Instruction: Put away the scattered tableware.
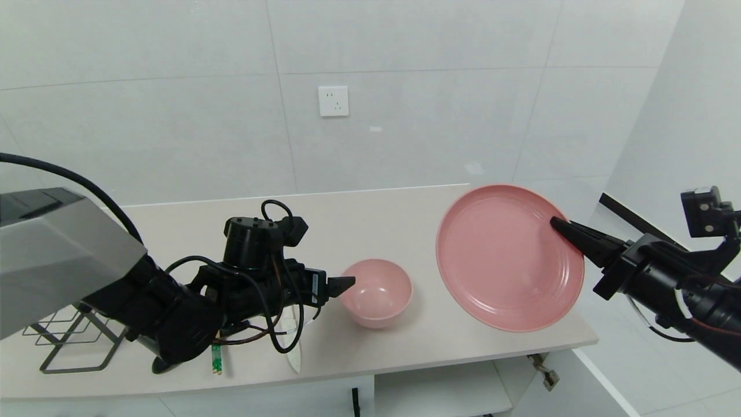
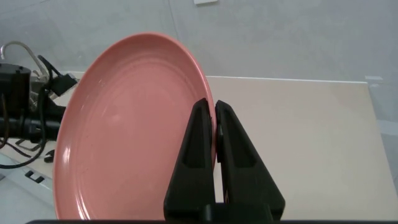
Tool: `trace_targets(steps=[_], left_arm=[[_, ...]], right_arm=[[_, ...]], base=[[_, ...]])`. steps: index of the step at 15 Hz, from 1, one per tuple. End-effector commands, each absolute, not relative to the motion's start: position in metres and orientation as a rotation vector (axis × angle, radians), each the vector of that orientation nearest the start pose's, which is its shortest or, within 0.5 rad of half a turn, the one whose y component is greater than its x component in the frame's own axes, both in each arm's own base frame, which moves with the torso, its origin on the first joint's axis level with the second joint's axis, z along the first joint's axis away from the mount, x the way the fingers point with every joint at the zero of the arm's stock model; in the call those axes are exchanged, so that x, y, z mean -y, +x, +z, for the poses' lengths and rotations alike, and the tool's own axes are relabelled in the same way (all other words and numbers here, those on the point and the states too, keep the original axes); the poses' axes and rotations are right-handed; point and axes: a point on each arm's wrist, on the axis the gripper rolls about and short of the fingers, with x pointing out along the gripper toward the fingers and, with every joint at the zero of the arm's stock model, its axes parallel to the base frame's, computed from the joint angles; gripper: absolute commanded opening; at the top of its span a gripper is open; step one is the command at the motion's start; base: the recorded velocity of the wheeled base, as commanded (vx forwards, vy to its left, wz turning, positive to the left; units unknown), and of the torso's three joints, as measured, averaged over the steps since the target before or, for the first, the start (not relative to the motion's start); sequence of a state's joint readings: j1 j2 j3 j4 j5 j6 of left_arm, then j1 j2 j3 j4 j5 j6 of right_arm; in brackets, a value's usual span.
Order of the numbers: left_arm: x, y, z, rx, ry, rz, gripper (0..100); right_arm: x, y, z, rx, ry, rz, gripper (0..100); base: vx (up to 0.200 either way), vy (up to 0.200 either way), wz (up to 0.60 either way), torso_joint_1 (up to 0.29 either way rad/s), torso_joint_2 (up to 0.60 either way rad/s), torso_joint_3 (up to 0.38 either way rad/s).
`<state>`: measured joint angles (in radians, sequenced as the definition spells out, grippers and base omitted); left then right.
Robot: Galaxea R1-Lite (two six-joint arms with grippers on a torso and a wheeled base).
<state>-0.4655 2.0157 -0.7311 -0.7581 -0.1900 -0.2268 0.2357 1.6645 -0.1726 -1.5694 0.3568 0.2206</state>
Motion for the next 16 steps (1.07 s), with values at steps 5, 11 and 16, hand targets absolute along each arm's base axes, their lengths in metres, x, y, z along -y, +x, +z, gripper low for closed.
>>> trace_targets(steps=[5,11,16], left_arm=[[0.165,0.306,0.039,-0.673,-0.119,-0.563,100],[0.168,0.311,0.026,-0.665,-0.122,-0.566,100],[0.183,0.337,0.003,-0.666,-0.13,-0.563,100]], right_arm=[[-0.059,0.21,0.137,0.009,0.21,0.599,0],[-0.059,0.21,0.137,0.005,0.21,0.6,0],[-0.059,0.21,0.136,0.002,0.21,0.6,0]], base=[[0.0,0.0,0.0,0.0,0.0,0.0],[0.0,0.0,0.0,0.0,0.0,0.0],[0.0,0.0,0.0,0.0,0.0,0.0]])
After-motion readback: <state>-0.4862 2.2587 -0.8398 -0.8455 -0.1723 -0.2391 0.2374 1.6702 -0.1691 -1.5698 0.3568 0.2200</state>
